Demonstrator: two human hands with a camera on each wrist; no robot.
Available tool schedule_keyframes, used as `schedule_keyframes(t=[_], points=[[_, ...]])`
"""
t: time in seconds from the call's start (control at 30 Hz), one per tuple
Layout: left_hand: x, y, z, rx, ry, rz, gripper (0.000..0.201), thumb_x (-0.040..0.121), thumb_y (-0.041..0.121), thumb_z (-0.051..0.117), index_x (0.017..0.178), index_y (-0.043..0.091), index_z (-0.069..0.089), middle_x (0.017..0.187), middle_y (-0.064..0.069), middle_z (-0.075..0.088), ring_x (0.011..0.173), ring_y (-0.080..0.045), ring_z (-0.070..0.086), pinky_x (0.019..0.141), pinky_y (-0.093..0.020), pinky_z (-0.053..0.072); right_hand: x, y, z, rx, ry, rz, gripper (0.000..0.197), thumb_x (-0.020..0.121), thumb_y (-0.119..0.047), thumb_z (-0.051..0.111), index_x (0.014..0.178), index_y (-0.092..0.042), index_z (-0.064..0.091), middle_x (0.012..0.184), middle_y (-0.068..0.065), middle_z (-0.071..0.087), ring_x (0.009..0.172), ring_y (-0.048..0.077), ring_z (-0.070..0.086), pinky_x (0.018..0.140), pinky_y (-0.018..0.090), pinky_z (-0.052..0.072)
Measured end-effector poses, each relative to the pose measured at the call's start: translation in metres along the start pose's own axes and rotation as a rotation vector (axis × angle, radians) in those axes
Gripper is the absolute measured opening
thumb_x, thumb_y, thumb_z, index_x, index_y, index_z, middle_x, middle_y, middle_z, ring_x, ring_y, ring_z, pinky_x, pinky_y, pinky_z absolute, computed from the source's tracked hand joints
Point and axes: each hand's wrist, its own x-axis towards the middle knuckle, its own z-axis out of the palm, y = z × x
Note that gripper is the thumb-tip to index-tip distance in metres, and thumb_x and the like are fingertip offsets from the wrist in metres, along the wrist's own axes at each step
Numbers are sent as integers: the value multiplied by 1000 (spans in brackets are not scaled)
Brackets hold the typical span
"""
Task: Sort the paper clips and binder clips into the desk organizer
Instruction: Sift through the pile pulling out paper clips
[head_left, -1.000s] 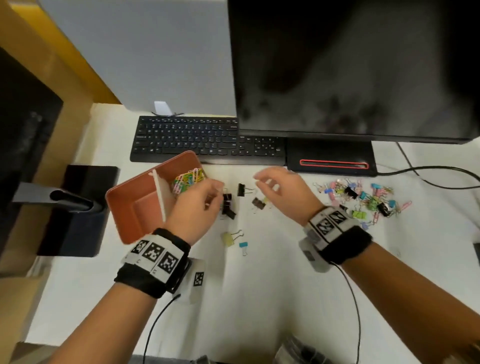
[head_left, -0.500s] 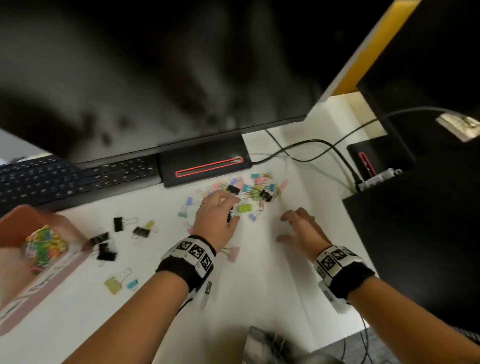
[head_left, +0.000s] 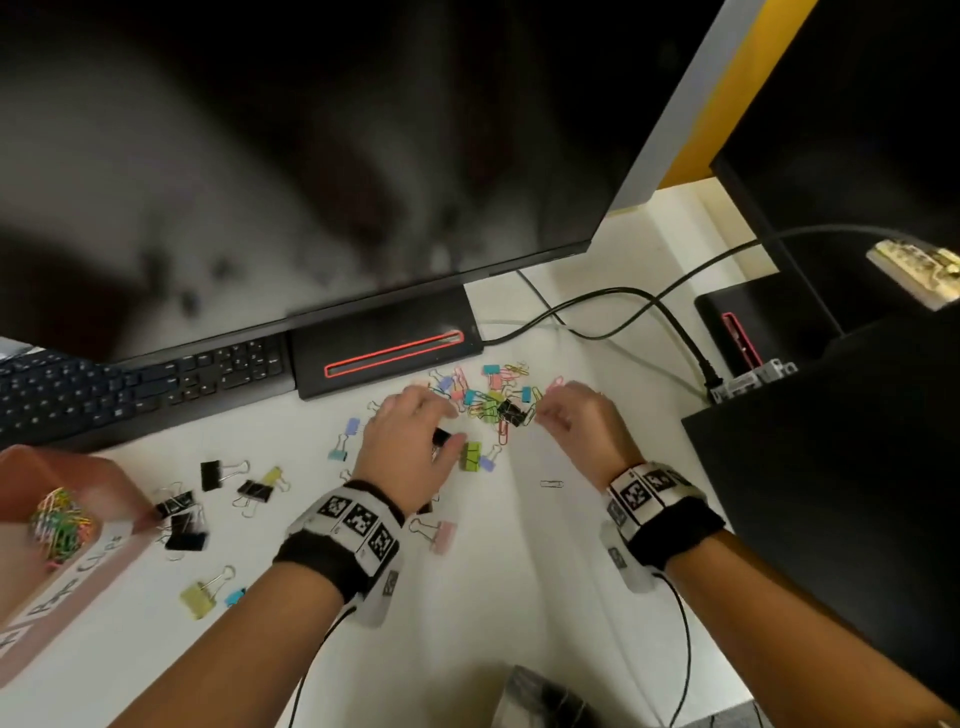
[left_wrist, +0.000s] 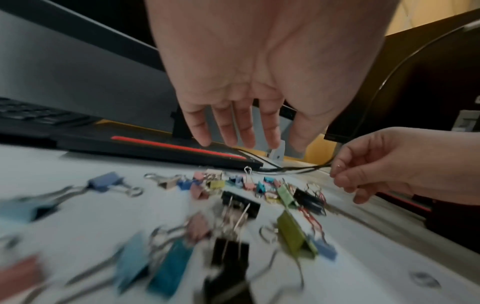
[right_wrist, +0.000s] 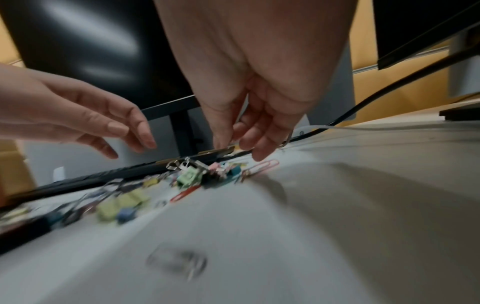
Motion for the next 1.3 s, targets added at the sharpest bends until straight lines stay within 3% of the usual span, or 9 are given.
schedule_keyframes(t=[0.17,0.27,0.4,0.53,0.63,0.8,0.93,1.03,1.3], points=[[39,11,8,48,-233,30,52,89,16,47,139,23,33,150,1,28,137,-21,28,111,-46,29,47,-14,-4,-27,37,-37,5,82,-12,67,85,-10,70,114,5,63,107,18,55,88,15,35],[43,4,17,185,-417,-7,67,84,5,46,144,22,21,156,3,12,142,-23,13,115,-48,22,65,-18,8,-116,-174,-47,14,86,-18,60,92,-10,69,111,9,63,105,25,57,93,31,45],[25,-10,18,180,-411,13,66,81,-4,39,141,24,32,154,5,18,139,-26,20,114,-43,23,50,-14,27,-187,-239,-143,13,83,-9,58,90,-8,68,108,11,63,101,29,56,89,39,48],[-10,-23,17,154,-415,46,58,82,-1,42,128,34,49,154,6,21,138,-30,23,111,-45,31,9,-4,48,-84,-221,-201,7,75,0,64,76,-6,68,123,8,62,106,29,57,97,27,39],[-30,-27,11,53,-380,31,47,85,2,44,115,35,61,150,8,30,137,-26,27,113,-42,27,-9,1,52,-11,-231,-184,6,77,-3,66,79,-9,68,126,6,60,113,22,55,99,22,35],[-23,-34,3,-11,-85,4,23,88,15,54,107,26,62,120,7,58,116,-20,48,103,-35,34,-1,-2,35,64,-139,-84,5,79,-12,70,84,-12,68,110,2,58,101,16,57,92,25,45],[-2,-26,8,37,-183,-3,27,84,29,61,111,26,58,112,5,59,106,-19,51,97,-38,42,11,-22,40,3,-200,-72,9,79,-14,71,86,-10,70,105,7,58,97,20,58,92,29,47],[9,-19,17,56,-263,-39,30,82,23,64,111,20,58,109,1,55,101,-21,53,89,-38,46,21,-37,52,-84,-182,-13,11,82,-12,66,90,-7,70,104,11,60,93,26,60,87,36,50],[13,-23,25,-17,-235,-137,16,83,23,63,97,15,59,97,-2,56,88,-20,56,78,-32,47,36,-43,58,-90,-300,112,19,83,-4,61,102,-8,62,101,12,68,95,26,63,86,36,52]])
